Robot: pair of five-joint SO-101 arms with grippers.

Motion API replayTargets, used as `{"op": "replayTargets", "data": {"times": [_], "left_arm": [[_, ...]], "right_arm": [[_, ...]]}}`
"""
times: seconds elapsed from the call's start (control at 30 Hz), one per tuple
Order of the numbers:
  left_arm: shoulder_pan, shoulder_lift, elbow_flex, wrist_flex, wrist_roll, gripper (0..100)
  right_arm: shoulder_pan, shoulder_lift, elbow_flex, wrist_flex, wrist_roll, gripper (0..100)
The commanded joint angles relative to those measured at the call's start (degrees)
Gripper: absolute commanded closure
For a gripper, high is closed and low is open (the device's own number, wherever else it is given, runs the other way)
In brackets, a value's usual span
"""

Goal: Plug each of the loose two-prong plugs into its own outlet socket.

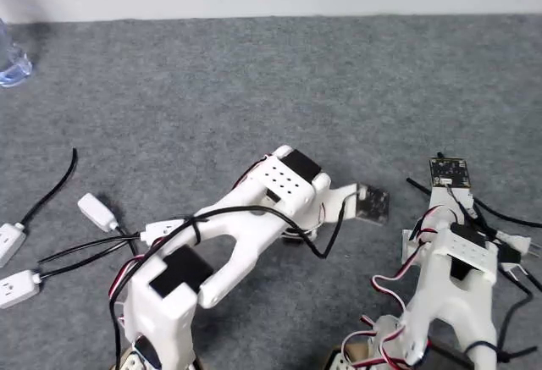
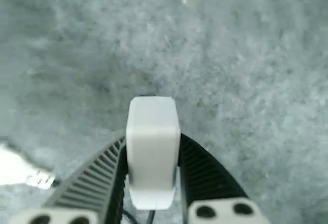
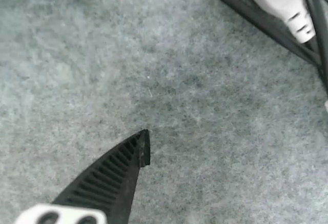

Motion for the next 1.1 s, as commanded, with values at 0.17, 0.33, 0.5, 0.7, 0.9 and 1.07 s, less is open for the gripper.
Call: {"op": "replayTargets", "data": {"times": [0.17, 0.33, 0.5, 0.7, 0.9, 1.07], "left_arm": [[-0.18, -10.11, 13.49, -14.51, 12.84, 99], [0.09, -13.01, 24.66, -24.97, 12.84, 99], [-0.97, -15.65, 25.8, -24.97, 13.01, 97], [-3.08, -20.31, 30.46, -25.23, 13.54, 74], [-2.64, -28.31, 36.88, -25.41, 10.11, 74], [-2.55, -32.62, 39.69, -25.32, 10.29, 74]], "right_arm": [[-0.66, -0.66, -1.23, -0.57, 0.88, 36.2], [-0.66, -0.66, -1.23, -0.57, 0.88, 36.2], [-1.01, -0.66, -1.23, -0.57, 0.88, 36.2], [-2.07, -0.66, -1.14, -0.48, 0.97, 36.2], [-2.07, -0.66, -1.14, -0.48, 0.97, 36.2], [-2.07, -0.66, -1.14, -0.48, 1.05, 36.2]]}}
